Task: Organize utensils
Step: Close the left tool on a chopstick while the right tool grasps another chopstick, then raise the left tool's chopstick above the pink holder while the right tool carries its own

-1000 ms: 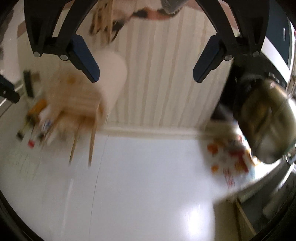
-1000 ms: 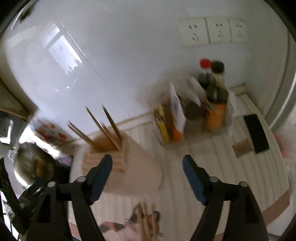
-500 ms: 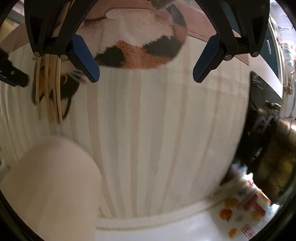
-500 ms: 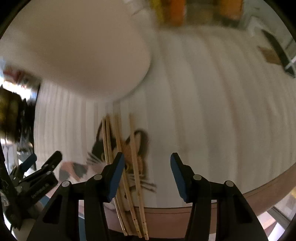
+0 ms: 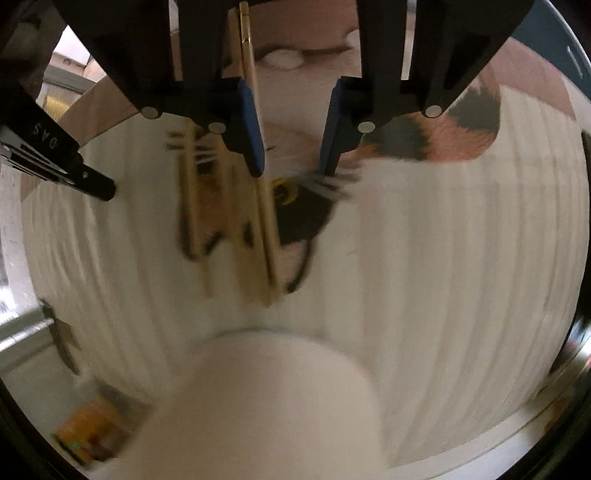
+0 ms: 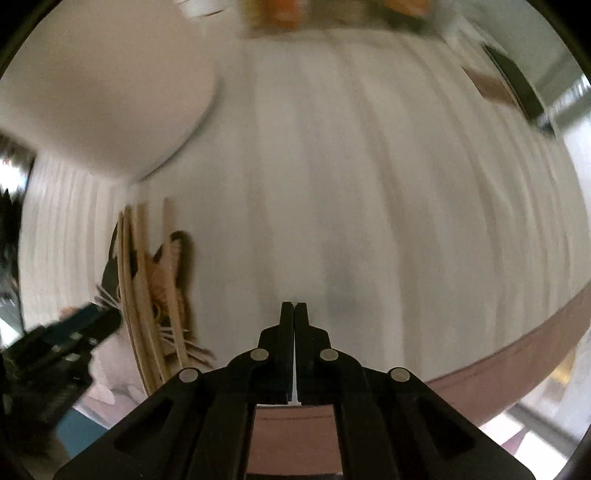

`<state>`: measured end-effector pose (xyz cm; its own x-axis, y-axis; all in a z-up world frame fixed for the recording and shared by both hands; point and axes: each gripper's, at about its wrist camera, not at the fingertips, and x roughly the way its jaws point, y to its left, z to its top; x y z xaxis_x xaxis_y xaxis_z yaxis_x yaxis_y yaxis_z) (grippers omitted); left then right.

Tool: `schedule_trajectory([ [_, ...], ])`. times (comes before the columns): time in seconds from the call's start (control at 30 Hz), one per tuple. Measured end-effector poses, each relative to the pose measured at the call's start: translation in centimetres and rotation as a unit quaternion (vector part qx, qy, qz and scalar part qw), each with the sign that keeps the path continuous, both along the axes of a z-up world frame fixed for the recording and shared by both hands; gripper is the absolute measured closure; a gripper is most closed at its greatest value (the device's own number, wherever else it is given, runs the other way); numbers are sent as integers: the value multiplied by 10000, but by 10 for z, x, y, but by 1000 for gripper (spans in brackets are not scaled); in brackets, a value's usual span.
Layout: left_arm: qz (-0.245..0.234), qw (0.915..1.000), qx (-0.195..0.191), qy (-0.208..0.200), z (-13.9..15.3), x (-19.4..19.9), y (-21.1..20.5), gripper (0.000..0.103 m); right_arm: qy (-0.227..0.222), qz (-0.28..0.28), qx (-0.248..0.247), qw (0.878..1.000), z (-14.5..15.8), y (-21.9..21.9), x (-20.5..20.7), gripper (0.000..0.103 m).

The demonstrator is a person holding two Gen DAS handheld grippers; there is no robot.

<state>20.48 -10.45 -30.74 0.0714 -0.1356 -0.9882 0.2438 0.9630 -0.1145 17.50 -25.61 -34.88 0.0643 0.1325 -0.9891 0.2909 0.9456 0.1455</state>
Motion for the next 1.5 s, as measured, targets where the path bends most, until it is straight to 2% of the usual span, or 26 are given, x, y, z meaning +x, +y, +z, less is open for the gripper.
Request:
schedule_trajectory([
  [0.07, -150, 9998, 106, 10, -3, 0, -8, 88, 11, -140, 15, 9999, 0, -11, -5, 102],
  [0.13, -286, 9991, 303, -92, -4, -1, -13, 93, -37, -297, 89, 9995, 3, -20, -10, 102],
  [0.23, -311, 9989, 321, -145, -4, -3, -12, 99, -83, -357, 159, 9992, 6, -26, -17, 102],
  [0.43, -17, 9987, 493, -145, -7, 3, 26, 99, -154, -208, 439, 9987, 18, -9, -14, 101],
  [0.63, 440, 9977, 511, -61, -10, 1, 60, 99, -149, 132, 733, 9971, 17, 25, -5, 91],
  [0.73, 562, 9972, 494, -47, -10, 4, 70, 99, -115, 320, 787, 9963, 10, 40, 2, 90],
  [0.83, 573, 9972, 482, -60, -11, 4, 77, 99, 22, 583, 626, 9963, 0, 53, 22, 90],
  [0.97, 534, 9971, 524, -101, -12, 3, 91, 99, -18, 980, 38, 9952, 0, 69, 20, 96],
  [1.1, 534, 9972, 516, -118, -9, -8, 68, 99, 99, 1023, -423, 9938, 3, 53, 9, 97],
  [1.37, 447, 9972, 582, -134, -9, -11, 65, 98, 214, 857, -276, 9957, 6, 8, -5, 96],
  [1.5, 435, 9975, 542, -99, -10, -6, 67, 98, 238, 762, -332, 9963, 7, 11, -4, 94],
])
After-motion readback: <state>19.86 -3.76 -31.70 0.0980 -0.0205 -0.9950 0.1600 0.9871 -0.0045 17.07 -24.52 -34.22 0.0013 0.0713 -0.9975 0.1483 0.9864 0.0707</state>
